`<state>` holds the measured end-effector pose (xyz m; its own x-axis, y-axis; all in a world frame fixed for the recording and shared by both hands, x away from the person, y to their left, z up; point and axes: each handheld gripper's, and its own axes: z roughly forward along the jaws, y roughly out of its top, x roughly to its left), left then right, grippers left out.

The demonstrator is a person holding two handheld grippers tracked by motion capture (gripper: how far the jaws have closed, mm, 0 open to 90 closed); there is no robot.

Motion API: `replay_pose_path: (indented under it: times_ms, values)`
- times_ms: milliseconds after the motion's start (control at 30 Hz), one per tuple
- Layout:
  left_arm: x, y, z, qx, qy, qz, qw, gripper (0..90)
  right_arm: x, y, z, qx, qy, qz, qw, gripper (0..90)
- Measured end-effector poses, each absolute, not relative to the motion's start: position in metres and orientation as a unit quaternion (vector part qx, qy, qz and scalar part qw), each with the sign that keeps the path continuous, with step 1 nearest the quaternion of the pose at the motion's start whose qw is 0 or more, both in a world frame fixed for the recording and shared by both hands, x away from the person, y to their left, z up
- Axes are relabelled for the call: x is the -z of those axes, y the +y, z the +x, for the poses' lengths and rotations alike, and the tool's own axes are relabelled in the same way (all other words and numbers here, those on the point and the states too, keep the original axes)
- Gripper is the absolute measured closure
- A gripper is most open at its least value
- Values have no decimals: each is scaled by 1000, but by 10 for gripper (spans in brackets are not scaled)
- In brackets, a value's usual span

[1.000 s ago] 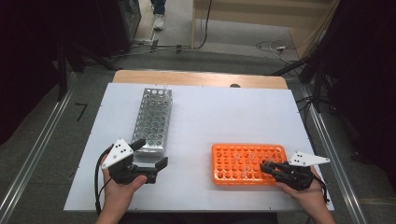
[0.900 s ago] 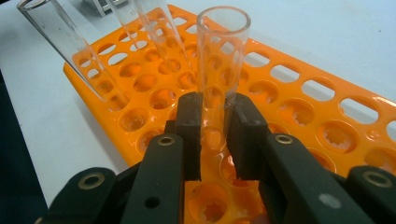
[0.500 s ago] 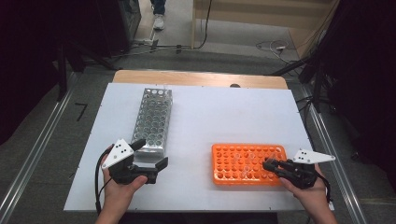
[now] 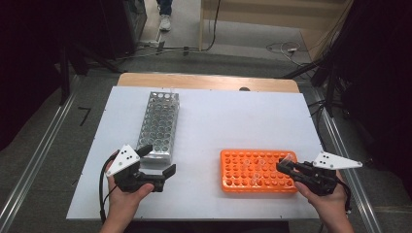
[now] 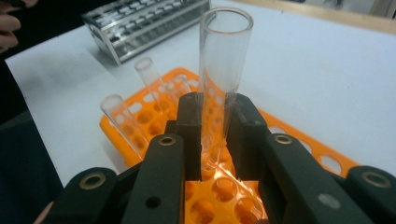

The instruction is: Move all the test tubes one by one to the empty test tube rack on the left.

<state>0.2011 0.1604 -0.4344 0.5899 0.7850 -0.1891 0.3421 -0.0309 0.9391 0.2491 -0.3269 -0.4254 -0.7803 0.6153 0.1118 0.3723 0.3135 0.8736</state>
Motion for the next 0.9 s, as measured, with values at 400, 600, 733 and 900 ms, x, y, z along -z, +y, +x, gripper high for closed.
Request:
replay_pose_path:
  times_ms: [400,600,733,900]
  values:
    - [432,153,200,-190,397,698,565,0,402,-298,237,-542,786,275,114,742]
    - [429,147,199,-188,388,702,567,0,400,-275,232,-549,791,254,96,742]
    - [428,143,197,-186,381,705,569,0,404,-260,231,-548,796,245,80,742]
    - [425,138,195,-180,375,707,572,0,409,-242,228,-544,802,239,67,742]
